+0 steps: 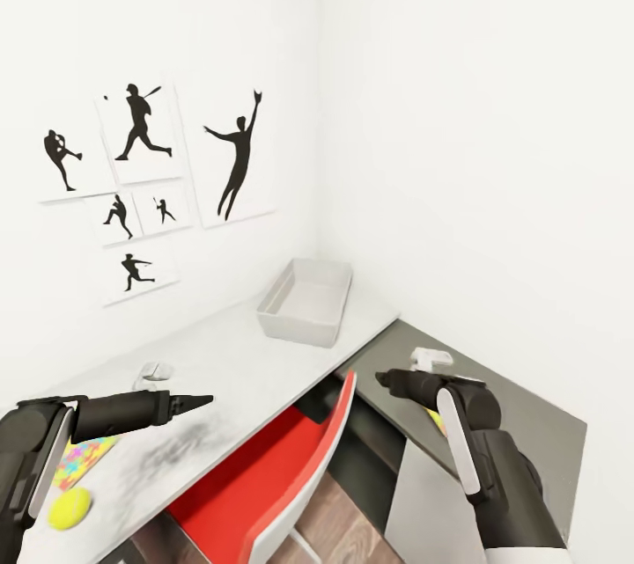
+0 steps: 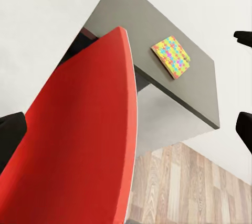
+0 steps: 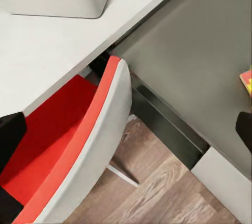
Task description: Put all the toys in the child's room - the three board games (two on the bed and one on the table), the two jigsaw puzzles on the table, and the tennis ball on the table - inside the toy box on the table in the child's room.
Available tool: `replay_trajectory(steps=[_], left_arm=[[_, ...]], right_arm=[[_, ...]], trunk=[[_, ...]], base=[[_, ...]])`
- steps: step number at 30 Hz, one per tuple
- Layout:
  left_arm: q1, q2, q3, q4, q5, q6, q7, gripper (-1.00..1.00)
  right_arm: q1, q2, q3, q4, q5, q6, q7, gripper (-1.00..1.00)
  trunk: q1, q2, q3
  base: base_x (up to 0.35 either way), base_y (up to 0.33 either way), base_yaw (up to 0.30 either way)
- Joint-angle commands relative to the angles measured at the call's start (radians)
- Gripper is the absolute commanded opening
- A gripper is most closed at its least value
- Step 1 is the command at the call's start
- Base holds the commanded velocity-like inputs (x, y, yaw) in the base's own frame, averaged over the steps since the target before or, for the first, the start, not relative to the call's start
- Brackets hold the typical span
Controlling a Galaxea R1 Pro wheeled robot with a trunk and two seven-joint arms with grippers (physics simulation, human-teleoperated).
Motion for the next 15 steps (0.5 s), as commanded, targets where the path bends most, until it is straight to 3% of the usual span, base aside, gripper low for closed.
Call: replay_trajectory(steps=[1, 15], left_arm=[[-0.001, 0.000, 0.000, 0.000, 0.000, 0.009, -0.004, 1.00], [-0.001, 0.000, 0.000, 0.000, 0.000, 0.009, -0.004, 1.00]], right_arm=[[-0.001, 0.001, -0.002, -0.001, -0.004, 0.005, 0.001, 1.00], [-0.001, 0.001, -0.003, 0.001, -0.003, 0.004, 0.001, 1.00]], trunk=[[0.001, -0.002, -0.002], [0.001, -0.002, -0.002]], base=[[0.254, -0.002, 0.285], [0.274, 0.000, 0.289]])
